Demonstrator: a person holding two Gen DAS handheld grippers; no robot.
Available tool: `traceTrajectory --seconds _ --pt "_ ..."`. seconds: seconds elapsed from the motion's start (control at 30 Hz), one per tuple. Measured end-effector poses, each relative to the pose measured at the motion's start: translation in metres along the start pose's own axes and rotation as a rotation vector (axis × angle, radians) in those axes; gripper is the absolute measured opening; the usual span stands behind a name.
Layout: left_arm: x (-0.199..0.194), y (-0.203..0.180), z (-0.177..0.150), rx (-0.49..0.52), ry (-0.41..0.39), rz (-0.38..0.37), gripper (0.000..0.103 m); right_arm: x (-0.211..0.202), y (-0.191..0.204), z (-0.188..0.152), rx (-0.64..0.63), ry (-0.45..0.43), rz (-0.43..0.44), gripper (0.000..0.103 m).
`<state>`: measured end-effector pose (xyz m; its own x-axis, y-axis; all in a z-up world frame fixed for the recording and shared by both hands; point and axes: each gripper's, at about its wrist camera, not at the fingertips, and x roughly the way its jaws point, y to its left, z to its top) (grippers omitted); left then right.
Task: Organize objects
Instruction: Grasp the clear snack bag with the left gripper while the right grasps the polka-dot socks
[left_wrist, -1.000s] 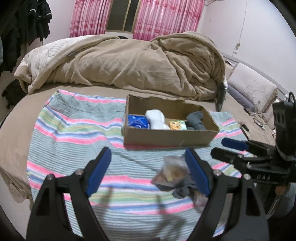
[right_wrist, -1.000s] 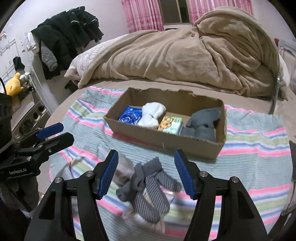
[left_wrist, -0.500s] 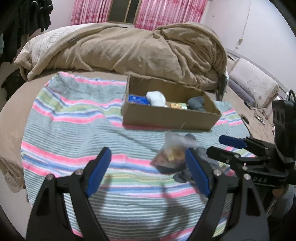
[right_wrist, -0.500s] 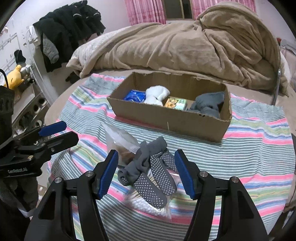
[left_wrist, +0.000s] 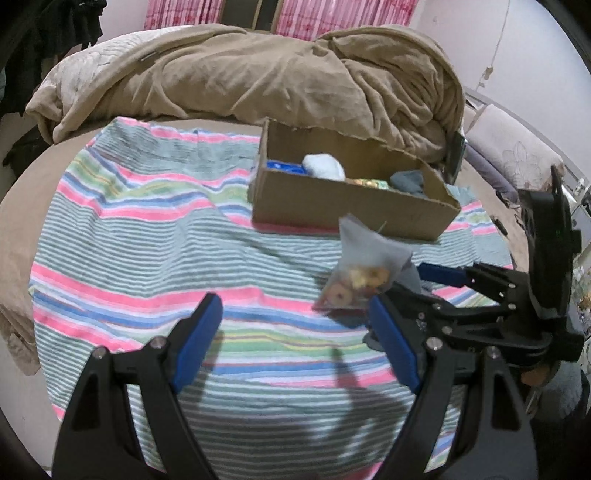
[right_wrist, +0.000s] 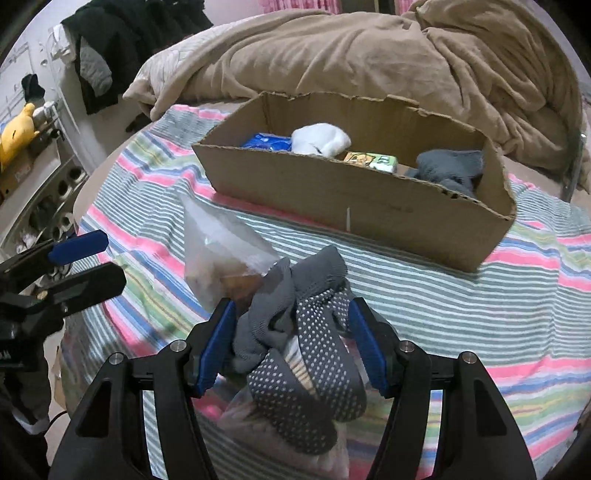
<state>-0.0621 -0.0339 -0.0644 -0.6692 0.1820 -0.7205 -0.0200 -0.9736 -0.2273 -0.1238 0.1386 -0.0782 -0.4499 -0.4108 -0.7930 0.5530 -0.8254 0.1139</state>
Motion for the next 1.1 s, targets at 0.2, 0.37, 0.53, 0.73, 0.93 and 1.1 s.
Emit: traceTrajectory --seconds 0.2,0.37,0.53,0.73,0.93,1.1 --pt "0.012 -0.004 0.002 0.011 0.023 0.014 0.083 0.007 -0.001 -0.006 -0.034 0.016 0.061 0.044" --pt "0.020 -0.012 0.005 0.032 0.040 0.024 0.083 -0.002 -0.008 -0.008 -0.027 -0.020 0.108 0.035" --pt "0.028 -0.024 0.010 0.051 0.054 0.033 0.083 -0.021 -0.030 -0.008 0.029 -0.080 0.169 0.034" --pt "0.041 -0.040 0.012 0.072 0.079 0.042 0.083 -0.037 -0.055 -0.012 0.077 -0.134 0.124 0.034" --pt "0.056 -0.051 0.012 0.098 0.087 0.059 0.083 -0.043 -0.075 -0.015 0.123 -0.166 0.091 0.034" --pt "0.068 -0.057 0.013 0.125 0.083 0.073 0.079 -0.041 -0.078 -0.016 0.127 -0.169 0.108 0.034"
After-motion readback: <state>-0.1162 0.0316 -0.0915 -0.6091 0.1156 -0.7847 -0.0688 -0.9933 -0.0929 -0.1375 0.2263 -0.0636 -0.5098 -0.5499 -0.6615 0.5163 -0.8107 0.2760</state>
